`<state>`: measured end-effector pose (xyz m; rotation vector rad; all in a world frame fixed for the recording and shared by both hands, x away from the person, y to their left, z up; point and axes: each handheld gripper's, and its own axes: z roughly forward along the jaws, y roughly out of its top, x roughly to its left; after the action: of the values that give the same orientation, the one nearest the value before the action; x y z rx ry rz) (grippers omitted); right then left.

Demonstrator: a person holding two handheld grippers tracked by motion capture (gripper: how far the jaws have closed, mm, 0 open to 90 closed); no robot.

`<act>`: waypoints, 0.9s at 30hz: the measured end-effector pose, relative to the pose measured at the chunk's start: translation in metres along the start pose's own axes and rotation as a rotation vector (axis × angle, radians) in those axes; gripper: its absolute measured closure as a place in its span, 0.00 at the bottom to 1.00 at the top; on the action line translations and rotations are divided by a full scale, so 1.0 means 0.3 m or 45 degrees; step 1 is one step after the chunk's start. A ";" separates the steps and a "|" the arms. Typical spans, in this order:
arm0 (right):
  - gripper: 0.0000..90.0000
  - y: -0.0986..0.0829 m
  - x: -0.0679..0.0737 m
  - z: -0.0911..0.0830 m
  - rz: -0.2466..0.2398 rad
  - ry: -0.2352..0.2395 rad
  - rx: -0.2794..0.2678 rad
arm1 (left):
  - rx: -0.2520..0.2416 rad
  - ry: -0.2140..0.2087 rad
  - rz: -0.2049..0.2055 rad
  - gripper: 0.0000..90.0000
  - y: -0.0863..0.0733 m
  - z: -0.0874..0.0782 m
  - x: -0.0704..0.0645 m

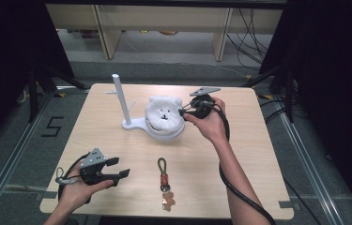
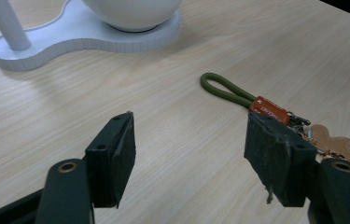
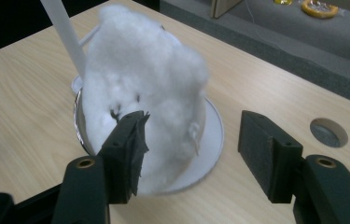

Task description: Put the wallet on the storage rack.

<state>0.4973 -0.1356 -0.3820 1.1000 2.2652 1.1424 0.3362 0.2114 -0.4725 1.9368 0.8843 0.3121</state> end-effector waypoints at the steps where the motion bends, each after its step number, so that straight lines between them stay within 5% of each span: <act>1: 0.49 -0.005 -0.008 -0.011 -0.012 -0.005 0.011 | -0.001 0.002 0.009 0.37 0.002 0.004 -0.005; 8: 0.52 -0.095 -0.016 -0.086 0.102 -0.032 0.093 | 0.015 -0.046 0.033 0.36 0.027 0.034 -0.039; 12: 0.51 -0.144 -0.026 -0.113 0.099 -0.056 0.117 | 0.019 -0.045 0.045 0.37 0.036 0.041 -0.048; 15: 0.51 -0.221 -0.024 -0.149 0.173 -0.065 0.163 | 0.033 -0.063 0.038 0.37 0.051 0.055 -0.057; 22: 0.59 -0.360 -0.045 -0.202 0.150 -0.079 0.200 | 0.049 -0.107 0.015 0.38 0.076 0.075 -0.077; 27: 0.63 -0.477 -0.044 -0.262 0.242 -0.075 0.230 | 0.119 -0.141 -0.001 0.41 0.107 0.097 -0.100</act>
<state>0.3889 -0.2380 -0.4494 1.4255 2.2923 0.9730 0.3455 0.1623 -0.4563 2.0191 0.8396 0.1638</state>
